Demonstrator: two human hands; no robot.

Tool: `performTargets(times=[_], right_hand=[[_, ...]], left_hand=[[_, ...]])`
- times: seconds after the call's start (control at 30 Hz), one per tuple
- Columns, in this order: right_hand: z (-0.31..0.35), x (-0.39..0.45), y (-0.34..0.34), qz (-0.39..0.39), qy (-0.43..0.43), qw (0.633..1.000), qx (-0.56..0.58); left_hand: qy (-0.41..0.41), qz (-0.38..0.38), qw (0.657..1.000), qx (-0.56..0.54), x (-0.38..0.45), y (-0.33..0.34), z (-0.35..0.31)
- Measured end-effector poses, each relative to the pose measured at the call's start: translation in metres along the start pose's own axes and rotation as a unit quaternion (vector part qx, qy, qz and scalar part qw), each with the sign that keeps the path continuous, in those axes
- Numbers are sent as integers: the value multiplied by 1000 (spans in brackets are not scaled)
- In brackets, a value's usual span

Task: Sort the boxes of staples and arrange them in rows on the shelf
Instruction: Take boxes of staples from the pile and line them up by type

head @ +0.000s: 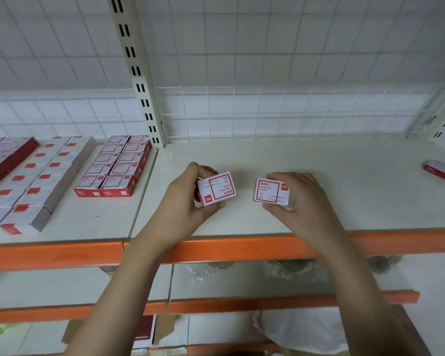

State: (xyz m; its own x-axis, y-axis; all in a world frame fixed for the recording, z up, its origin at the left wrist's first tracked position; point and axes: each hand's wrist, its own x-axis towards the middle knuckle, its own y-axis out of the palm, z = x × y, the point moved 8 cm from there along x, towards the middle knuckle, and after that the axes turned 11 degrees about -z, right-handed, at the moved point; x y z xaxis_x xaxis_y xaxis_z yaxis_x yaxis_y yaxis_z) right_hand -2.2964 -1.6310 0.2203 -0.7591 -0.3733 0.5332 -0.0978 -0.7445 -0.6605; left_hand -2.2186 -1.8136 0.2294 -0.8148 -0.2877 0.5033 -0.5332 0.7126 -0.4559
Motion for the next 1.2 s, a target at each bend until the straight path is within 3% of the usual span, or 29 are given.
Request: performTargets(times=[0.43, 0.63, 0.93, 1.2], right_hand=[[16, -8, 11, 31, -20, 998, 45], [39, 0, 32, 57, -33, 996, 56], [112, 25, 97, 48, -38, 997, 46], [203, 26, 172, 61, -24, 997, 42]], left_hand=[[89, -60, 975, 195, -19, -28, -6], [53, -53, 981, 180, -20, -53, 16], [70, -35, 984, 162, -9, -128, 65], [-15, 1, 996, 84, -16, -224, 124]])
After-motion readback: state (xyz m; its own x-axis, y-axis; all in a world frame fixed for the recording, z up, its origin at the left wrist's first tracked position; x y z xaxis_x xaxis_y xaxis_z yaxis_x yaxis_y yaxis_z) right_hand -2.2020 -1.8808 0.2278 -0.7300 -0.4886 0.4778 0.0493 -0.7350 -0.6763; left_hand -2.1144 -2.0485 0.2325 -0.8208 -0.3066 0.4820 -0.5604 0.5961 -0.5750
